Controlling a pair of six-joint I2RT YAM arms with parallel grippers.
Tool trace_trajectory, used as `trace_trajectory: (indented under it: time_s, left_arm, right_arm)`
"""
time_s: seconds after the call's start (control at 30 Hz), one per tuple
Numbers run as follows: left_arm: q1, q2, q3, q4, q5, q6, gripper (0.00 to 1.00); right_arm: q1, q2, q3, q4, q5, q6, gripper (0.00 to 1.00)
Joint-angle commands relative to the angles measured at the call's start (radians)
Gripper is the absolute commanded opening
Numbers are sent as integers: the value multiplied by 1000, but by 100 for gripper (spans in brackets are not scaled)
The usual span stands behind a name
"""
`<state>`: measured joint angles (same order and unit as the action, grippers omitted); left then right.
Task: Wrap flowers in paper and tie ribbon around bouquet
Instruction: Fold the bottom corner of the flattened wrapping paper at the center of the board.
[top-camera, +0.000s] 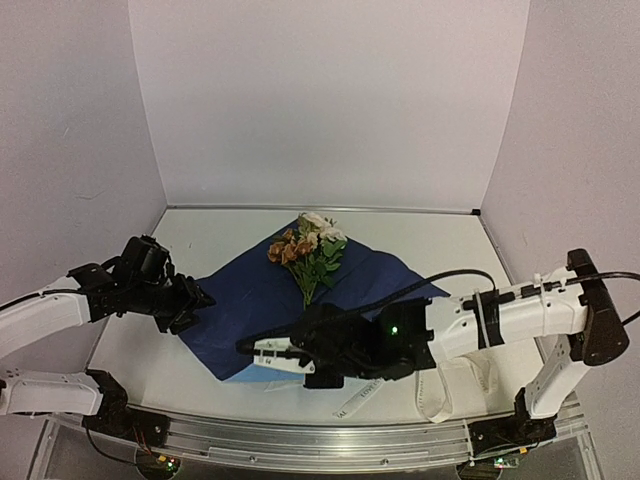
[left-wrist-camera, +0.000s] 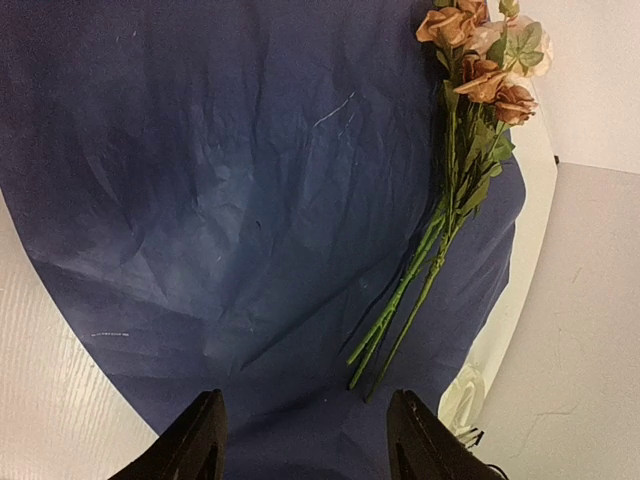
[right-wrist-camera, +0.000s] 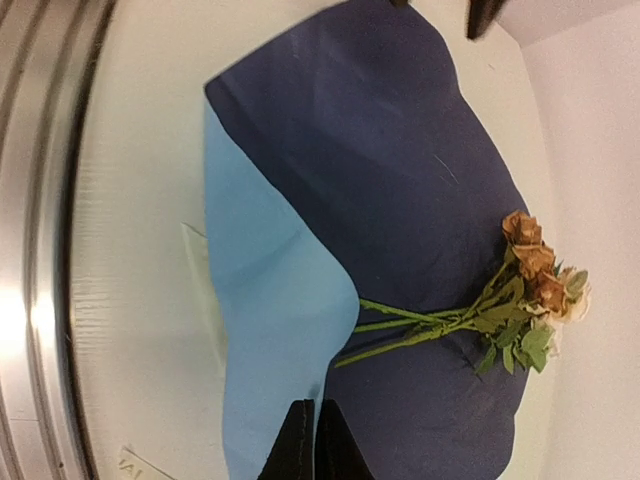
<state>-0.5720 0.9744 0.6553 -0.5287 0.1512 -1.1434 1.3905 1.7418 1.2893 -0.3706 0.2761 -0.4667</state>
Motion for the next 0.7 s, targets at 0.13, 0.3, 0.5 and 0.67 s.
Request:
trace_trajectory:
  time_s: [0.13, 0.3, 0.5, 0.67]
  left_arm:
    - [7, 66, 121, -3, -42, 147, 53]
    - [7, 125, 167, 19, -25, 206, 51]
    - [21, 219, 193, 76, 35, 249, 48]
    - [28, 293, 221, 100, 76, 284, 46]
  right_arm:
    - [-193, 165, 250, -152, -124, 99, 0]
    - [-283, 286, 387, -162, -141, 141, 0]
    - [-361, 437, 539, -166, -142, 181, 0]
    - [-424, 514, 625, -166, -142, 229, 0]
